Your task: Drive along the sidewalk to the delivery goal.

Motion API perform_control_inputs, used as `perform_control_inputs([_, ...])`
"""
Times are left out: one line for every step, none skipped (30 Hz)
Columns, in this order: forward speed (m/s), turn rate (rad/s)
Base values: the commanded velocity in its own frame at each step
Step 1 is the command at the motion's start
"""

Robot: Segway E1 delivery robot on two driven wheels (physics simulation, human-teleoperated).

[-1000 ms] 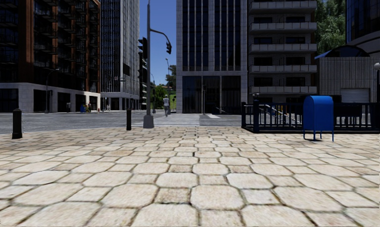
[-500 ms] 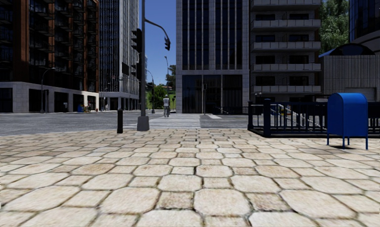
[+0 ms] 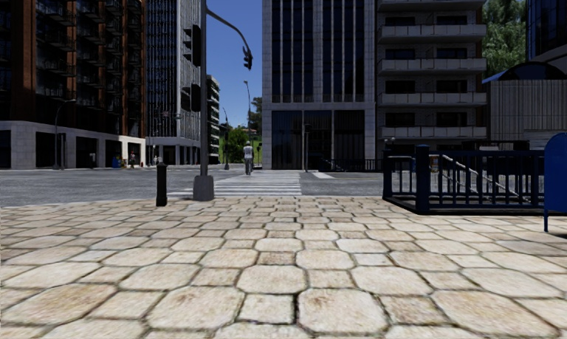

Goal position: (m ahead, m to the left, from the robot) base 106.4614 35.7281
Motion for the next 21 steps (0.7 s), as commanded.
perform_control_inputs([1.74, 0.13])
perform_control_inputs([1.74, 0.13])
perform_control_inputs([1.74, 0.13])
perform_control_inputs([1.74, 0.13])
perform_control_inputs([1.74, 0.13])
perform_control_inputs([1.74, 0.13])
perform_control_inputs([1.74, 0.13])
perform_control_inputs([1.74, 0.13])
perform_control_inputs([1.74, 0.13])
perform_control_inputs([1.74, 0.13])
perform_control_inputs([1.74, 0.13])
perform_control_inputs([1.74, 0.13])
perform_control_inputs([1.74, 0.13])
perform_control_inputs([1.74, 0.13])
perform_control_inputs([1.74, 0.13])
perform_control_inputs([1.74, 0.24])
perform_control_inputs([1.74, 0.27])
perform_control_inputs([1.74, 0.28])
perform_control_inputs([1.74, 0.28])
perform_control_inputs([1.74, 0.28])
perform_control_inputs([1.74, 0.28])
